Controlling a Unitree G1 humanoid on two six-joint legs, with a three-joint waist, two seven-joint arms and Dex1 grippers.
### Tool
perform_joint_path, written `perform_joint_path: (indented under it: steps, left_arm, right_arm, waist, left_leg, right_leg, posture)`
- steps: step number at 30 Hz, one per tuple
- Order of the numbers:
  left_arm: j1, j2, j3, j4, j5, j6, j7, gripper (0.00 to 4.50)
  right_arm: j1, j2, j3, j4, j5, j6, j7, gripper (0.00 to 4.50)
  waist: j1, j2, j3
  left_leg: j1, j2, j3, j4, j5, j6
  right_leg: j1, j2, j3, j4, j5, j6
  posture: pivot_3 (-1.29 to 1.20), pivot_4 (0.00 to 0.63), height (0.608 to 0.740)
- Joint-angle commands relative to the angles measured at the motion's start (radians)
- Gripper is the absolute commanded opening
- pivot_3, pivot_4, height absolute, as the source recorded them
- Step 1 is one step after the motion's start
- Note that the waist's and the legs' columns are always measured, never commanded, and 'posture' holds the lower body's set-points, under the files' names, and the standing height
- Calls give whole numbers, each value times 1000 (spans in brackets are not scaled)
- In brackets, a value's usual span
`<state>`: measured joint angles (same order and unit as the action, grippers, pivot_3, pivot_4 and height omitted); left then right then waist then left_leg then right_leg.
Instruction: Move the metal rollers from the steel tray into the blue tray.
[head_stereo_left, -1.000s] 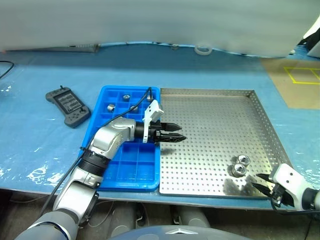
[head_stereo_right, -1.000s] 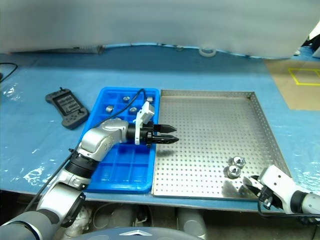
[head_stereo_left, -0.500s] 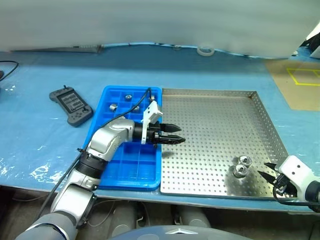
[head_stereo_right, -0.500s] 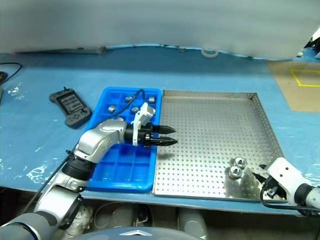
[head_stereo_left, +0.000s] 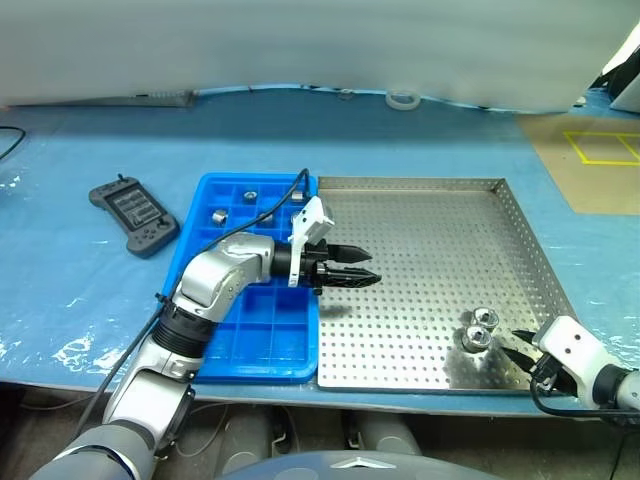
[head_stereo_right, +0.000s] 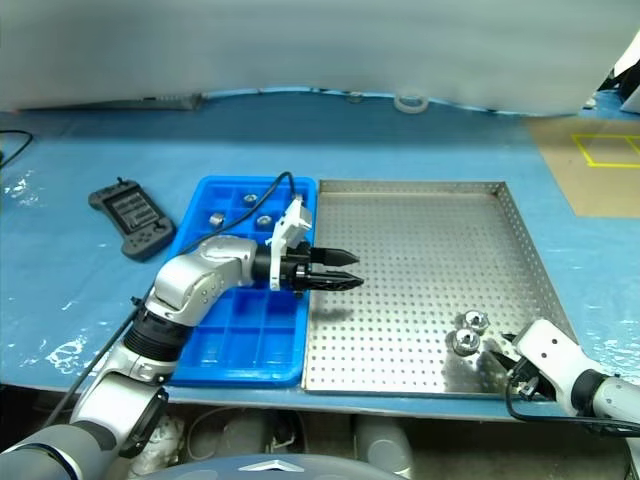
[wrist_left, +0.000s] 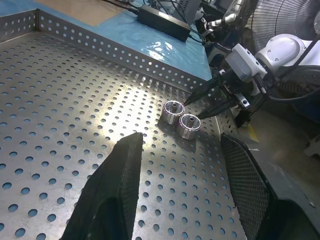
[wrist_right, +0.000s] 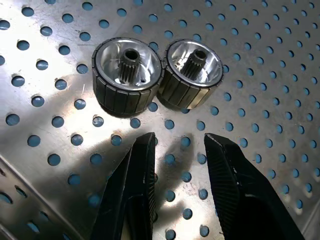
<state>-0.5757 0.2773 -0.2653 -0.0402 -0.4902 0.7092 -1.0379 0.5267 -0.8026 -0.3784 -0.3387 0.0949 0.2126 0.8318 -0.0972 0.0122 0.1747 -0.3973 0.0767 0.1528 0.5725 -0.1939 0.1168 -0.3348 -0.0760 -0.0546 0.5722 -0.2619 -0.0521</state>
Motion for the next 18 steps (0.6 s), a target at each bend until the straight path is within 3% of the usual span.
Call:
perform_joint_path:
  steps: [1,18]
  left_arm:
    - [1,-2,12,-48,-23,10,12,2572]
    - [-4,-9,7,51,8,-70,17,2572]
  right_arm:
    - [-61,12,45,-105,57,75,3,1599]
    - [-277,89,265,15,-64,42,-130,1599]
  waist:
    - [-4,0,0]
    - [1,1,-1]
  left_leg:
    - [0,0,0,0,0,0]
    - [-1,0,0,0,0,1]
  right_leg:
    - [0,0,0,0,0,0]
    - [-1,0,0,1,0,0]
  posture:
    - [-447,150,740]
    - [-415,150,740]
